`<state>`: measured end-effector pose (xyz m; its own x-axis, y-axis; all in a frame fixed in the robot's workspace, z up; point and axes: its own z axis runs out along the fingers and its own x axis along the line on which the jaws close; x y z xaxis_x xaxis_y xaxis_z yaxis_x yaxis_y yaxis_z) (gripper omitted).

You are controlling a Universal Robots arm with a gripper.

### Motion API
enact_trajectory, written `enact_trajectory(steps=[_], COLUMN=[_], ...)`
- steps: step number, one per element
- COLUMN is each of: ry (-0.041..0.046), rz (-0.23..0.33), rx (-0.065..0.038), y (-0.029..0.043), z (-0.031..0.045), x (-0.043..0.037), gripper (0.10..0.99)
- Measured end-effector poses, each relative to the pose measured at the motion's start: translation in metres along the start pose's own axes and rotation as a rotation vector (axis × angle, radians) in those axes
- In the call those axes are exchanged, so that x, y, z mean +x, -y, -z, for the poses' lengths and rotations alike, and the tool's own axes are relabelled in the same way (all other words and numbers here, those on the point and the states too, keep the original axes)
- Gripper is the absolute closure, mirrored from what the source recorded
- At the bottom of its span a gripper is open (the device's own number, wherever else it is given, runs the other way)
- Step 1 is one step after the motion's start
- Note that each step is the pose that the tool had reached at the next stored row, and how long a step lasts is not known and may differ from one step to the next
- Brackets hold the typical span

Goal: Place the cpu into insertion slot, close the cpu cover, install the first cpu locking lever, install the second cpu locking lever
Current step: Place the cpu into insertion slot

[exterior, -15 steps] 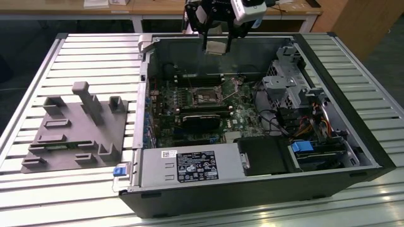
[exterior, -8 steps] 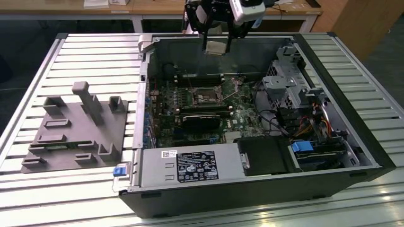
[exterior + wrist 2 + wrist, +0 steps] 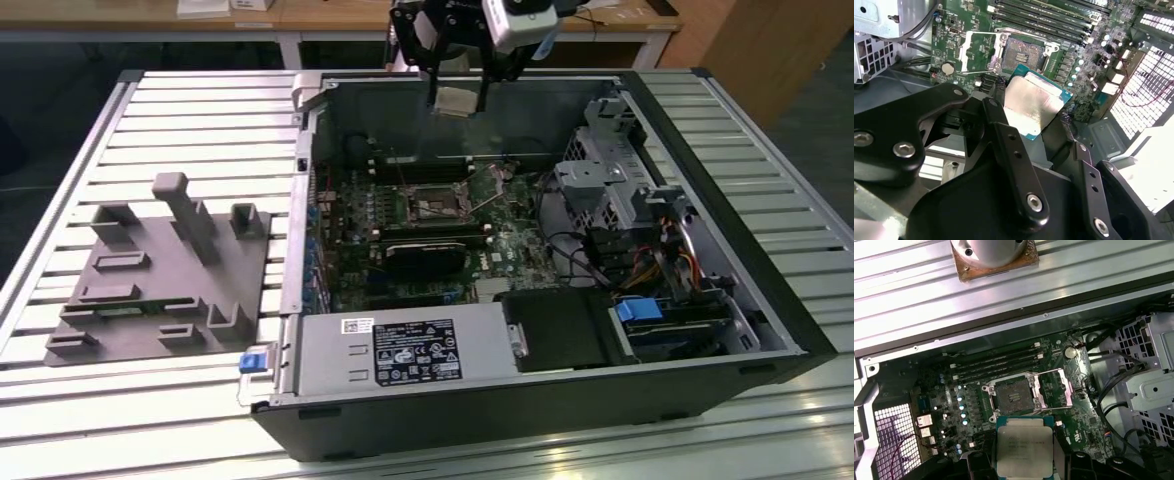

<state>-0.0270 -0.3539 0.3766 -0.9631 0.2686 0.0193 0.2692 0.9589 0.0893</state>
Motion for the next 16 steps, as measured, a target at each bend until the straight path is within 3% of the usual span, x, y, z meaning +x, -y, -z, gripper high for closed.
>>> enact_trajectory(steps=[16], ry=[0.0047], rz=[-0.052], rx=[-0.001], y=[0.0006], z=[-0.0007], x=[0.0019], gripper=[0.545])
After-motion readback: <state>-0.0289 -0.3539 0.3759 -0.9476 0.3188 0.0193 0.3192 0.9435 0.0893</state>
